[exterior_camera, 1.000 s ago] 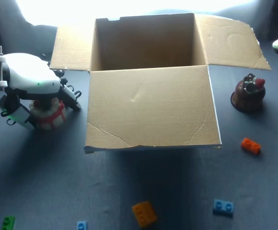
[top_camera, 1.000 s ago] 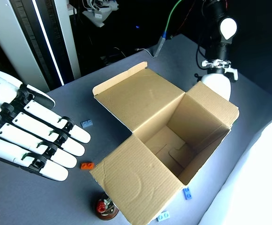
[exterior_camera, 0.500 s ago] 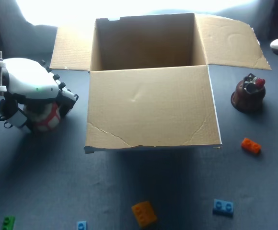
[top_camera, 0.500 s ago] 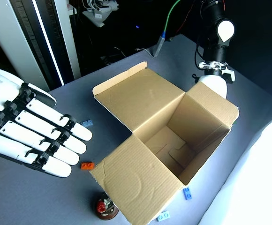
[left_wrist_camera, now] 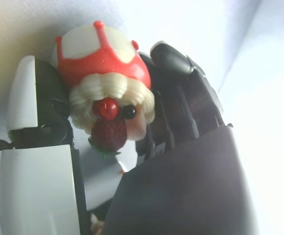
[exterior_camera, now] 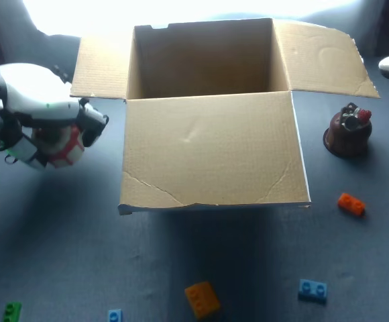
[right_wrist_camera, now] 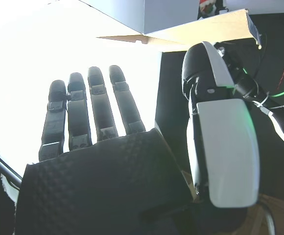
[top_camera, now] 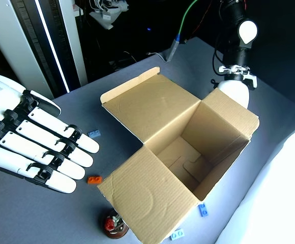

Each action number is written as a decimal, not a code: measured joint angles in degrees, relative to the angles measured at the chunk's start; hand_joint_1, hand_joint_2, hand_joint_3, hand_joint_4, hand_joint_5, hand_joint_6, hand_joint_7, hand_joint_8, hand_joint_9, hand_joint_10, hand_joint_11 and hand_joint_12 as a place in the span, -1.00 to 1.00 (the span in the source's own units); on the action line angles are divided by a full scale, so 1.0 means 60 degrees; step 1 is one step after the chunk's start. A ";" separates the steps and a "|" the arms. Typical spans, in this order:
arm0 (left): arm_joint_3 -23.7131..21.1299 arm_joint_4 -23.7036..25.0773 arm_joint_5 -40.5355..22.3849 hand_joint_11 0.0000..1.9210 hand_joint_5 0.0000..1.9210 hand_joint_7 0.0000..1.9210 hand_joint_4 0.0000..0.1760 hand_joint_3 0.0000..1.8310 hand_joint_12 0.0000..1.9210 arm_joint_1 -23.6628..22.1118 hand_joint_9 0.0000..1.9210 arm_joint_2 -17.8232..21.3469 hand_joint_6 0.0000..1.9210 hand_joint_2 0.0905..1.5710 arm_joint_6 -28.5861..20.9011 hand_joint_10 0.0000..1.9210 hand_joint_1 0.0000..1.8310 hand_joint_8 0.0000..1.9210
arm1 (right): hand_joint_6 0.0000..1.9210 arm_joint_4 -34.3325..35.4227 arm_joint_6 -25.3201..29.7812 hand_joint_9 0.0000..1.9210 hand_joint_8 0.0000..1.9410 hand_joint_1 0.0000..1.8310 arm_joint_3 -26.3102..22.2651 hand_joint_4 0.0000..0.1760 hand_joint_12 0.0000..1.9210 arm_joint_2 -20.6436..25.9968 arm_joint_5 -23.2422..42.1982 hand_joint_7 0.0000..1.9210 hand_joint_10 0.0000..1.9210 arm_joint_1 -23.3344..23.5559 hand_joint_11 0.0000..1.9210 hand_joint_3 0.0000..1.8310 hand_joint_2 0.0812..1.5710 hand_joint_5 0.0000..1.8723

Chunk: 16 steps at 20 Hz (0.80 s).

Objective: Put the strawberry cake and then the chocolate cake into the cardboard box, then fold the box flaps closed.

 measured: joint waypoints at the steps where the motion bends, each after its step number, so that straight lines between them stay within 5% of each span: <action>1: 0.0040 0.0004 -0.0084 -0.62 -0.42 -0.39 -1.00 -1.00 0.91 -0.0073 -0.58 0.0011 0.58 0.70 -0.0015 0.78 0.19 0.80 | -0.99 0.0000 0.0000 -0.86 -1.00 -0.71 0.0000 -1.00 -0.74 0.0000 -0.0004 -0.82 -0.99 0.0000 -1.00 -1.00 0.48 -0.82; 5: 0.0168 0.0036 -0.0506 -0.60 -0.45 -0.44 -1.00 -1.00 0.89 -0.0372 -0.39 0.0073 0.60 0.69 -0.0157 0.82 0.39 0.78 | -0.99 0.0004 -0.0080 -0.85 -1.00 -0.73 0.0000 -1.00 -0.67 0.0000 0.0000 -0.81 -0.99 0.0000 -1.00 -1.00 0.48 -0.81; 6: 0.0168 0.0033 -0.0543 -0.61 -0.44 -0.40 -1.00 -1.00 0.88 -0.0423 -0.54 0.0131 0.64 0.70 -0.0171 0.72 0.22 0.75 | -0.99 0.0000 -0.0095 -0.83 -1.00 -0.71 0.0000 -1.00 -0.45 0.0000 0.0000 -0.81 -0.98 0.0000 -1.00 -1.00 0.47 -0.81; 9: 0.0168 0.0270 -0.0637 -0.66 -0.60 -0.46 -1.00 -1.00 0.94 -0.0627 -0.41 0.0299 0.38 0.65 -0.0222 0.79 0.56 0.73 | -1.00 0.0004 -0.0098 -0.88 -1.00 -0.72 0.0000 -1.00 -0.53 0.0000 0.0000 -0.84 -1.00 0.0000 -1.00 -1.00 0.47 -0.80; 11: 0.0168 0.0379 -0.0736 -0.65 -0.49 -0.45 -1.00 -0.99 0.93 -0.0736 -0.41 0.0404 0.68 0.69 -0.0240 0.80 0.38 0.76 | -1.00 0.0004 -0.0098 -0.86 -1.00 -0.73 0.0000 -1.00 -0.48 0.0000 0.0000 -0.83 -0.99 0.0000 -1.00 -1.00 0.47 -0.80; 15: 0.0036 0.0528 -0.0845 -0.63 -0.40 -0.40 -1.00 -1.00 0.96 -0.0973 -0.36 0.0594 0.51 0.65 -0.0262 0.79 0.41 0.72 | -1.00 0.0004 -0.0098 -0.86 -1.00 -0.70 0.0000 -1.00 -0.44 0.0000 0.0004 -0.84 -1.00 0.0000 -1.00 -1.00 0.46 -0.81; 16: 0.0036 0.0535 -0.0849 -0.64 -0.36 -0.36 -1.00 -1.00 0.95 -0.1064 -0.49 0.0612 0.49 0.65 -0.0262 0.77 0.26 0.74 | -1.00 0.0004 -0.0098 -0.86 -1.00 -0.70 0.0000 -1.00 -0.45 0.0000 0.0004 -0.84 -1.00 0.0000 -1.00 -1.00 0.46 -0.81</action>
